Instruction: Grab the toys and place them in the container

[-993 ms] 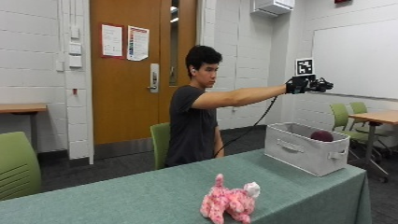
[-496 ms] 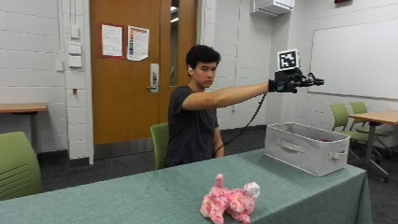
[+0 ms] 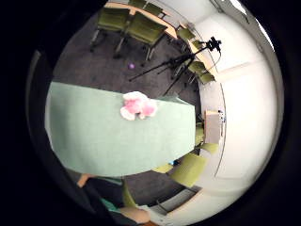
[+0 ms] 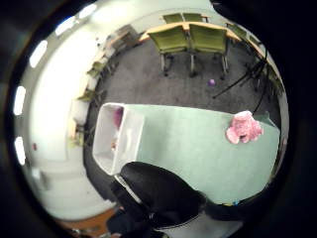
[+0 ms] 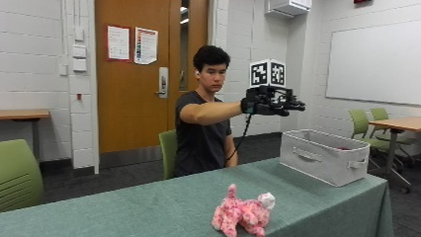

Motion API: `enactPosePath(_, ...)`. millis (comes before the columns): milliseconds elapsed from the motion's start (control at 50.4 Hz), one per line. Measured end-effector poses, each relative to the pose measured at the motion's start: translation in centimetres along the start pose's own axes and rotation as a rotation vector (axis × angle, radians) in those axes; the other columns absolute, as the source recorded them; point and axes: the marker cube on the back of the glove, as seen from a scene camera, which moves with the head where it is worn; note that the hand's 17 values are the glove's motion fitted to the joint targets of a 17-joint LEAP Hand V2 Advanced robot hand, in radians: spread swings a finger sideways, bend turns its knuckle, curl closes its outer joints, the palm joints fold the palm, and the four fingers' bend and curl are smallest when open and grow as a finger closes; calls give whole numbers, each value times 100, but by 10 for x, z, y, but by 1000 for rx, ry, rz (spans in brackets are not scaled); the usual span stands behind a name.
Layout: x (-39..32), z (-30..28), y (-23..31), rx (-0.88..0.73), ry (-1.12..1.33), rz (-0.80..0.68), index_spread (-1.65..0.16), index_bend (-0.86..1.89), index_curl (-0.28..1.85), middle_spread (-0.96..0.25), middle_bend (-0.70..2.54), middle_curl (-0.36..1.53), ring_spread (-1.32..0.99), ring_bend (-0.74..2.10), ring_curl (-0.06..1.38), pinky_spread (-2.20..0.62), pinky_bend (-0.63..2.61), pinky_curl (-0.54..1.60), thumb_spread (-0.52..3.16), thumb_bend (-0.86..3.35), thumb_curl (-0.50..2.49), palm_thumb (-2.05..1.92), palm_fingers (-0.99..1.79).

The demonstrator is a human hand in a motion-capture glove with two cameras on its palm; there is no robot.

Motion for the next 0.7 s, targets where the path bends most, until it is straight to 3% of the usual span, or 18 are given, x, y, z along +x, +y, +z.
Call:
enactPosePath(318,90,120,-14,-138,-22,70,-22,16,32,-7,18,35,-24,16,25,-3,58,30,82,-12,17,-17,-12)
enactPosePath(695,132,248,-14,-329,-99,136,-22,15,33,-8,17,34,-24,13,20,-4,54,32,81,-12,16,-16,-17)
